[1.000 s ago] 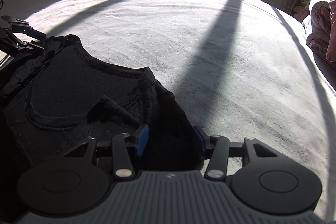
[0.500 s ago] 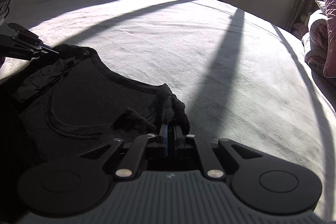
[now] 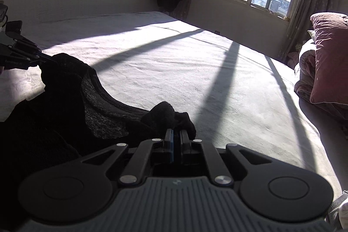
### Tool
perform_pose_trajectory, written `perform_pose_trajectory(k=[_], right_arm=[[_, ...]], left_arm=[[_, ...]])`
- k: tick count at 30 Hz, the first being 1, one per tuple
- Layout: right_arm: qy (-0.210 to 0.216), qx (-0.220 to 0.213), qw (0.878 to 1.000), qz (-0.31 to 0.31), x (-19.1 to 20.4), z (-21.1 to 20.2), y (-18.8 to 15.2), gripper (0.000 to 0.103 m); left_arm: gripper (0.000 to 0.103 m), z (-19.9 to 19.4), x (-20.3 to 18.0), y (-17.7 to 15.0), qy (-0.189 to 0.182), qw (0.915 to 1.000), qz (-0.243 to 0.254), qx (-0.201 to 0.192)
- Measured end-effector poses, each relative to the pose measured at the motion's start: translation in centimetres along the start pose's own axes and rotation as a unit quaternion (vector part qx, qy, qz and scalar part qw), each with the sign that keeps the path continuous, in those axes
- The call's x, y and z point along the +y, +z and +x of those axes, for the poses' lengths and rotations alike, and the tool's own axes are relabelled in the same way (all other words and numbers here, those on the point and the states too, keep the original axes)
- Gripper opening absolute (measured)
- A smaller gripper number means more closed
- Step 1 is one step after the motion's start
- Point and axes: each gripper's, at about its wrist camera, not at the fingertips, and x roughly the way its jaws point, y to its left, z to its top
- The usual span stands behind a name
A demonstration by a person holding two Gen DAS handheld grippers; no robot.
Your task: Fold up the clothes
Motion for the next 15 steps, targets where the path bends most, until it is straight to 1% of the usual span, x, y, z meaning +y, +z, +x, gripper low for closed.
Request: perform_pose_trajectory(k=[6,9,11,13,15], right_arm=[[-0.01,-0.027,0.999,-0.014,1.5,-4.4,-1.8,0.008],[-0.007,-0.031,0.999,-0.015,2.1,-6.1,-3.0,0.008],[-0.003,-0.029,0.999,-0.018,2.5,-6.9,-3.8,0.008],[0.004,-0.024,0.999,-0.023,2.9,-7.4,-4.6,0.008],[0.013,-0.01,0.999,-0.028,3.6,-7.7,-5.8,0.008]], left_arm=[[0.005,-4.2,-1.5,-1.3,-0.025,0.9992,0.019,-0.023],[0.005,-6.3,-2.1,-2.3,-0.046,0.9983,0.024,-0.025],[0.005,-7.4,-2.4,-3.2,-0.065,0.9975,0.022,-0.017],[0.005,-8.0,-2.8,-4.4,-0.082,0.9964,0.023,0.001],[0.006,-8.1,-3.3,-5.8,-0.091,0.9952,0.024,0.024]])
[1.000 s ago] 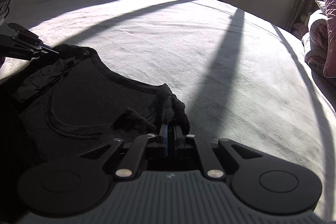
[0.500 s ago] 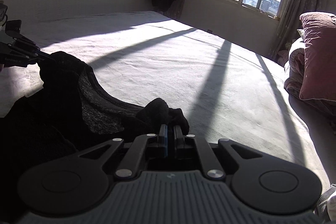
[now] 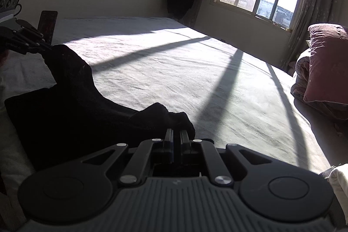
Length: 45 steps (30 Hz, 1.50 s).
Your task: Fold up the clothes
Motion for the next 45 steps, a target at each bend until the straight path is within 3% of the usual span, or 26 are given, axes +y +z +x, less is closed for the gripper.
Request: perform_pose_trajectory(k=[6,8,13,16,18,20,21,22,27,30,39,45], right_arm=[[0.022,0.064,0.998,0.002,1.7,1.8,-3.7,0.008],[0.025,0.079,0.996,0.015,1.8,2.6,-5.0,0.008],[0.035,0.054,0.995,0.082,1.2,2.6,-6.1,0.011],[0.047,0.045,0.994,0.086,1.1,1.8,-5.8,0.014],[0.064,0.039,0.991,0.106,0.5,1.2,-5.9,0.017],[0.077,0.026,0.989,0.125,-0.2,0.4,-5.6,0.029],[0.078,0.017,0.988,0.132,-0.4,0.0,-5.4,0.044],[0.078,0.003,0.987,0.141,-0.7,-0.5,-5.2,0.048],[0.065,-0.025,0.985,0.155,-0.8,-0.9,-4.1,0.048],[0.058,-0.022,0.988,0.138,-0.3,-0.4,-3.7,0.048],[0.061,-0.007,0.992,0.108,0.2,2.0,-3.2,0.048],[0.07,0.003,0.994,0.088,1.0,3.5,-2.6,0.048]], left_arm=[[0.006,1.8,-1.0,-3.8,-0.01,0.9973,-0.006,0.072],[0.007,2.2,-0.9,-4.8,-0.008,0.9971,-0.015,0.074],[0.01,1.8,-0.4,-5.7,-0.014,0.9967,-0.057,0.056],[0.032,0.9,-0.3,-5.1,-0.035,0.9958,-0.068,0.05],[0.061,-0.2,-0.2,-4.7,-0.052,0.9947,-0.085,0.026],[0.067,-0.9,-0.1,-4.3,-0.062,0.993,-0.1,0.004],[0.069,-1.2,0.0,-4.0,-0.065,0.992,-0.108,-0.005],[0.069,-1.3,0.1,-3.7,-0.069,0.9908,-0.116,-0.014],[0.069,0.6,0.0,-2.2,-0.071,0.9873,-0.141,-0.014],[0.06,2.1,-0.5,-1.9,-0.066,0.9893,-0.129,0.011],[0.06,3.7,-0.4,-2.0,-0.052,0.9904,-0.122,0.041],[0.057,4.3,0.1,-1.7,-0.037,0.9907,-0.124,0.041]])
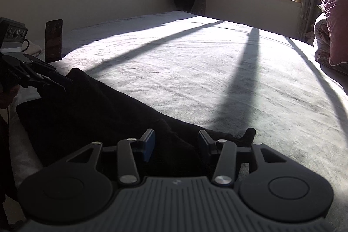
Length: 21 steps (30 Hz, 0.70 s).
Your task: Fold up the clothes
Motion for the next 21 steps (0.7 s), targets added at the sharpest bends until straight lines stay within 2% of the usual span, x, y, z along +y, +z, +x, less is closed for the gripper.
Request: perform_pose_trajectory(k=[3,7,8,9,10,11,12,16,21], right_arm=[[0.0,0.006,1.0,-0.006,0.2,0.6,0.1,0.048],[-0.005,0.016,1.0,-0.018,0.6,1.5,-0.1,0.047],[-0.006,0.018,1.0,-0.021,0.8,1.7,-0.2,0.044],[-0.005,0.018,0.999,-0.027,1.0,1.8,-0.3,0.036],[-0.004,0.018,0.999,-0.033,1.3,1.9,-0.5,0.023],[-0.002,0.018,0.999,-0.041,1.5,1.9,-0.6,0.017],[0.0,0.018,0.999,-0.049,1.8,1.8,-0.7,0.01],[-0.003,-0.005,0.998,-0.061,2.0,-0.1,-0.8,0.007],[0.01,-0.046,0.998,-0.051,1.6,-4.5,-1.1,0.007]], left_arm=[[0.057,0.1,0.3,0.3,0.005,1.0,-0.007,-0.003],[0.053,1.1,0.4,0.2,0.017,0.9996,0.002,0.021],[0.047,1.3,0.4,0.1,0.021,0.9994,0.007,0.028],[0.037,1.5,0.3,0.0,0.024,0.9991,0.011,0.033],[0.029,1.5,0.3,-0.1,0.025,0.9989,0.015,0.036],[0.012,1.4,0.2,-0.1,0.022,0.999,0.019,0.034],[0.006,1.1,0.1,-0.2,0.018,0.9991,0.023,0.03],[0.005,-1.5,-0.9,-0.3,0.008,0.9988,0.046,-0.012],[0.005,-5.0,-2.2,-1.1,-0.035,0.9961,0.066,-0.046]])
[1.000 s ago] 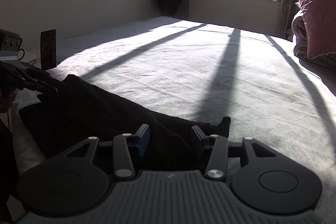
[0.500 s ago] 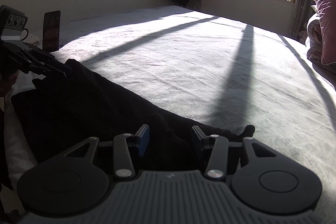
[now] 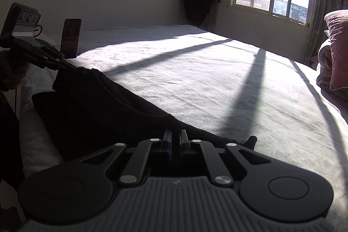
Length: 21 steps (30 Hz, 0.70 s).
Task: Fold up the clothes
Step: 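Open both grippers and release the folded shirt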
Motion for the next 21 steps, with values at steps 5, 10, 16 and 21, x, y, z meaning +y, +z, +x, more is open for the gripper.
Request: perform_pose_trajectory(k=[5,10,16,21], right_arm=[[0.033,-0.007,0.999,-0.006,0.5,-3.5,-0.7,0.007],[0.083,0.058,0.994,-0.028,1.5,-3.6,-2.2,0.007],[0.121,0.124,0.985,-0.018,1.6,-2.7,-2.7,0.014],[0.104,0.08,0.99,0.043,-0.2,-3.3,-1.6,0.033]], left_arm=[[0.005,-1.9,-1.6,-1.5,-0.05,0.9981,0.026,0.025],[0.008,-0.8,-2.2,-4.2,-0.069,0.9884,0.037,0.13],[0.044,-1.5,-0.8,-4.3,-0.113,0.984,-0.013,0.138],[0.076,-3.0,1.7,-2.9,-0.102,0.9891,-0.084,0.064]])
